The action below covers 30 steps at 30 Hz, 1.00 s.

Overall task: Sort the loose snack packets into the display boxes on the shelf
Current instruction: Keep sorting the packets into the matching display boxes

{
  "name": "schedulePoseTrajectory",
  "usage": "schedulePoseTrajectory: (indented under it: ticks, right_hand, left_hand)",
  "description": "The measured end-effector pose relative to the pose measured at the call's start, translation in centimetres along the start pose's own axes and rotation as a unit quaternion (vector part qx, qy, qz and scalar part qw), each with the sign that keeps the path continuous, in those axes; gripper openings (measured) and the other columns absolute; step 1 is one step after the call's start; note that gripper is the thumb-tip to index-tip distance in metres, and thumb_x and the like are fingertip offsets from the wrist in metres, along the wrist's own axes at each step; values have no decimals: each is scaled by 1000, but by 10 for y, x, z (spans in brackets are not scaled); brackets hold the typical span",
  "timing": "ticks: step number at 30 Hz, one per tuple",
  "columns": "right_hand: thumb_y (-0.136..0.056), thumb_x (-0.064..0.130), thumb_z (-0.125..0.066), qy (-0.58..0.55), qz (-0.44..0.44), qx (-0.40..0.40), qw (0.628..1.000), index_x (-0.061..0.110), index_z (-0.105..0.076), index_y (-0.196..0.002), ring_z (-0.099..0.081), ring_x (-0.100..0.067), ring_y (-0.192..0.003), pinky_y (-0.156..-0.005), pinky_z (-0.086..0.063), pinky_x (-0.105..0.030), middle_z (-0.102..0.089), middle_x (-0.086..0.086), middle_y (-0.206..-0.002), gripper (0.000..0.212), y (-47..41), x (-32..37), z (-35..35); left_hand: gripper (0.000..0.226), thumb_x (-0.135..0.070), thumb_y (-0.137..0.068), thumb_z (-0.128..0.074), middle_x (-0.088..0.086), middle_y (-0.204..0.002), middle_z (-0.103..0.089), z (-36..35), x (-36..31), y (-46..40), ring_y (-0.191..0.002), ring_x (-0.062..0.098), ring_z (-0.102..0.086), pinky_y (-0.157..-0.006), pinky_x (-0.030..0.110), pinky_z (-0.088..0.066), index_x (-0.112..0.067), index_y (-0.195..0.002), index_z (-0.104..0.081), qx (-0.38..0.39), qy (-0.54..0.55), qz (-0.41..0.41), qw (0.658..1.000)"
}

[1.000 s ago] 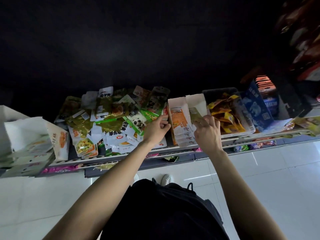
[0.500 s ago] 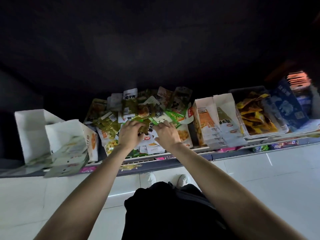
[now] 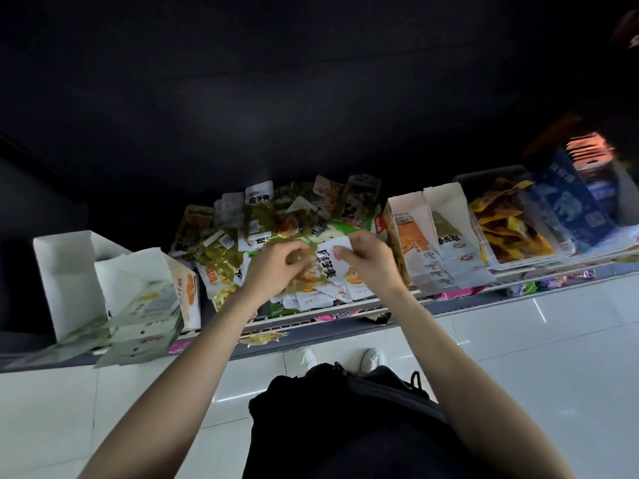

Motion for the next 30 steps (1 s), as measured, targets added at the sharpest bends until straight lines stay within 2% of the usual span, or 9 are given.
schedulePoseTrajectory:
  ticks: [2,4,6,10,16,20,22,27,30]
  right_hand:
    - [-84,23,-71,-98,-63,74,990,15,-62,-91,-67,-18,-87,-79,-52,-30,-70,-2,-88,15,6,0,27]
    - [-83,18,-72,-109,-73,130,983,13,-64,-104,-69,-18,-86,-73,-57,-31,-72,-6,-94,23,16,-2,52]
    - [-83,12,-71,-81,-54,118,988,13,-65,-105,-71,-19,-81,-64,-59,-33,-74,-4,-93,23,29,-8,78]
    - [-84,10,-69,-52,-34,-16,998,12,-67,-98,-70,-27,-73,-60,-58,-40,-74,-2,-86,15,60,-32,142]
    - [-84,17,-70,-69,-42,-272,959,27,-67,-95,-70,-31,-72,-64,-58,-48,-72,-10,-87,16,84,-78,202]
    - [-88,18,-66,32,-5,-374,927,14,-65,-98,-68,-21,-74,-64,-58,-37,-70,-2,-87,11,70,-79,203]
    - [-87,12,-65,155,61,-402,900,8,-65,-95,-61,-16,-67,-55,-46,-22,-64,3,-82,8,57,-72,199]
    - [-74,-4,-69,398,167,-303,850,11,-69,-82,-56,-17,-44,-44,-31,-15,-67,-2,-66,18,20,-69,182]
    - [-51,-13,-71,482,181,-183,838,13,-73,-79,-64,-19,-54,-44,-40,-19,-69,-2,-67,39,3,-71,173]
  left_hand:
    - [19,-46,-80,-66,-11,-83,-68,-2,-15,-1,-73,8,-64,-62,26,-47,-29,-90,-67,47,102,38,993]
    - [15,-40,-79,-69,-20,-89,-64,-10,-31,-6,-88,-3,-58,-73,14,-43,-29,-88,-66,65,145,47,986]
    - [14,-37,-78,-71,-21,-89,-64,-20,-51,-14,-85,-6,-57,-75,13,-42,-28,-88,-67,85,150,19,985]
    - [5,-33,-80,-72,-15,-84,-69,-41,-88,-32,-81,3,-62,-75,18,-49,-30,-83,-68,119,152,-38,980]
    - [3,-30,-83,-70,-12,-84,-69,-91,-93,-55,-77,1,-61,-70,20,-49,-28,-82,-68,19,132,14,991]
    - [18,-37,-90,-61,-14,-88,-65,-125,-94,-64,-70,3,-59,-47,7,-36,-22,-99,-65,-66,86,82,991]
    - [26,-39,-90,-60,-12,-91,-66,-134,-96,-69,-69,5,-60,-43,9,-35,-20,-107,-60,-77,71,111,988]
    - [31,-42,-89,-60,-10,-98,-70,-150,-100,-73,-76,8,-64,-52,21,-46,-22,-113,-59,-57,44,138,988]
    - [27,-40,-90,-60,-11,-100,-70,-152,-105,-74,-77,5,-62,-56,22,-49,-23,-112,-60,-62,43,150,986]
Point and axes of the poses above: each hand's wrist, its own y-axis away from the middle knuckle, its own z-axis out of the back of the hand, x = y × z, the point moved 1 cm from there along -y, towards the middle knuckle
